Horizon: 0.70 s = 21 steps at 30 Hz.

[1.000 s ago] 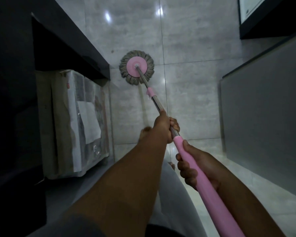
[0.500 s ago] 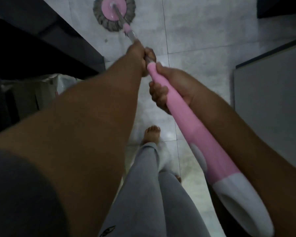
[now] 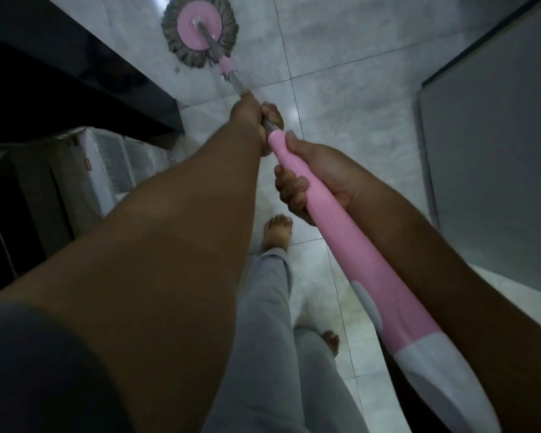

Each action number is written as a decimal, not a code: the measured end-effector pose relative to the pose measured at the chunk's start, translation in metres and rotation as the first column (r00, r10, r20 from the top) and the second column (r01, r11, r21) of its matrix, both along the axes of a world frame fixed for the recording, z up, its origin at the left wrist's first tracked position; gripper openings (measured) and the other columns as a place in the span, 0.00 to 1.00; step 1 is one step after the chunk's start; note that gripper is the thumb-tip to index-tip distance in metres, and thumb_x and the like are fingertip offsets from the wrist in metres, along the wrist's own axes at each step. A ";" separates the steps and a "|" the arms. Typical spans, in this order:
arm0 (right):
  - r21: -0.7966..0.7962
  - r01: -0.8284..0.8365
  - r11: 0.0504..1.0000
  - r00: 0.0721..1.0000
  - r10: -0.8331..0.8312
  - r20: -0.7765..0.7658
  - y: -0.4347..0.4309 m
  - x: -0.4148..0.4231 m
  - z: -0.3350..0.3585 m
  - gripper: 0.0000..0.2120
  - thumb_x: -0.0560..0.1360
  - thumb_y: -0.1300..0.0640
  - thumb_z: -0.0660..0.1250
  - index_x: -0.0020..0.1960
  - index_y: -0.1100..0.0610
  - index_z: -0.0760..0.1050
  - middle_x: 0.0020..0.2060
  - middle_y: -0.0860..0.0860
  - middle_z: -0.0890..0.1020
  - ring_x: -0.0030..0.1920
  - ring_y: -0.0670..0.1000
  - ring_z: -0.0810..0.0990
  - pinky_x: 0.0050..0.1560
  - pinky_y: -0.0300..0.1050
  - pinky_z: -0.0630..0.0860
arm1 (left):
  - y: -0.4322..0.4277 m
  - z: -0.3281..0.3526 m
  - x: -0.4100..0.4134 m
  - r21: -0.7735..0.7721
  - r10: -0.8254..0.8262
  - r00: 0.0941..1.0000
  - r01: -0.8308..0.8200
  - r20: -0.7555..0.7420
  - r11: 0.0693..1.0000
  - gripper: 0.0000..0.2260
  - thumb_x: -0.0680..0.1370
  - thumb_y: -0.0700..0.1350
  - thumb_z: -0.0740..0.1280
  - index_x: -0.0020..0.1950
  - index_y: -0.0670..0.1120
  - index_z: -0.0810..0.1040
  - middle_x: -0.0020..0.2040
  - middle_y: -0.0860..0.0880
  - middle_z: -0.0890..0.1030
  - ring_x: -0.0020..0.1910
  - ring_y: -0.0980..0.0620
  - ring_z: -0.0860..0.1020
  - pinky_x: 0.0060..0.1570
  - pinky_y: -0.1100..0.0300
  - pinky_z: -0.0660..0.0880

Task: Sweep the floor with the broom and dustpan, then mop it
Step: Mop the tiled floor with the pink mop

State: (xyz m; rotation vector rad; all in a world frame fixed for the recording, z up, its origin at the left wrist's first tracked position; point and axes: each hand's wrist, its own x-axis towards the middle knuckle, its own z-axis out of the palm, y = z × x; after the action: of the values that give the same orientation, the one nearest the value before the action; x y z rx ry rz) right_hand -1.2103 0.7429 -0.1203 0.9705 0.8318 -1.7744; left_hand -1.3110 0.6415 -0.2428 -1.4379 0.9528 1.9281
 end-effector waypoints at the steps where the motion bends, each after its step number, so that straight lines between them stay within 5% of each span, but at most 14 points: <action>1: 0.000 -0.001 1.000 1.000 0.001 0.001 0.010 0.019 0.001 0.22 0.79 0.40 0.61 0.38 0.57 0.71 0.29 0.48 0.66 0.19 0.42 0.64 0.20 0.32 0.61 | 0.010 0.003 0.016 0.033 0.041 0.999 -0.041 0.012 0.999 0.24 0.83 0.61 0.55 0.32 0.47 0.63 0.19 0.52 0.65 0.14 0.58 0.63 0.15 0.71 0.58; 14: -0.048 0.156 0.987 0.975 -0.146 0.167 0.131 0.333 0.044 0.22 0.75 0.39 0.66 0.42 0.59 0.73 0.27 0.50 0.72 0.20 0.45 0.68 0.19 0.36 0.68 | 0.140 0.055 0.324 0.084 -0.188 0.978 0.180 0.091 0.980 0.24 0.82 0.62 0.55 0.35 0.46 0.64 0.22 0.52 0.64 0.16 0.57 0.61 0.18 0.70 0.59; 21: -0.080 0.192 0.978 0.964 -0.173 0.203 0.155 0.395 0.058 0.22 0.73 0.39 0.66 0.42 0.59 0.75 0.27 0.51 0.72 0.20 0.46 0.68 0.19 0.38 0.68 | 0.164 0.065 0.384 0.105 -0.272 0.951 0.258 0.150 0.960 0.25 0.81 0.64 0.57 0.32 0.47 0.64 0.22 0.52 0.63 0.16 0.57 0.60 0.17 0.71 0.59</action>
State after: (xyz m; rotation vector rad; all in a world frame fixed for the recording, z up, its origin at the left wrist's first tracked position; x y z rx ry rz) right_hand -0.8154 0.8982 -0.0625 1.1641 0.5394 -1.8218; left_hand -0.9273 0.8060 -0.1774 -1.3221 0.9248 1.6102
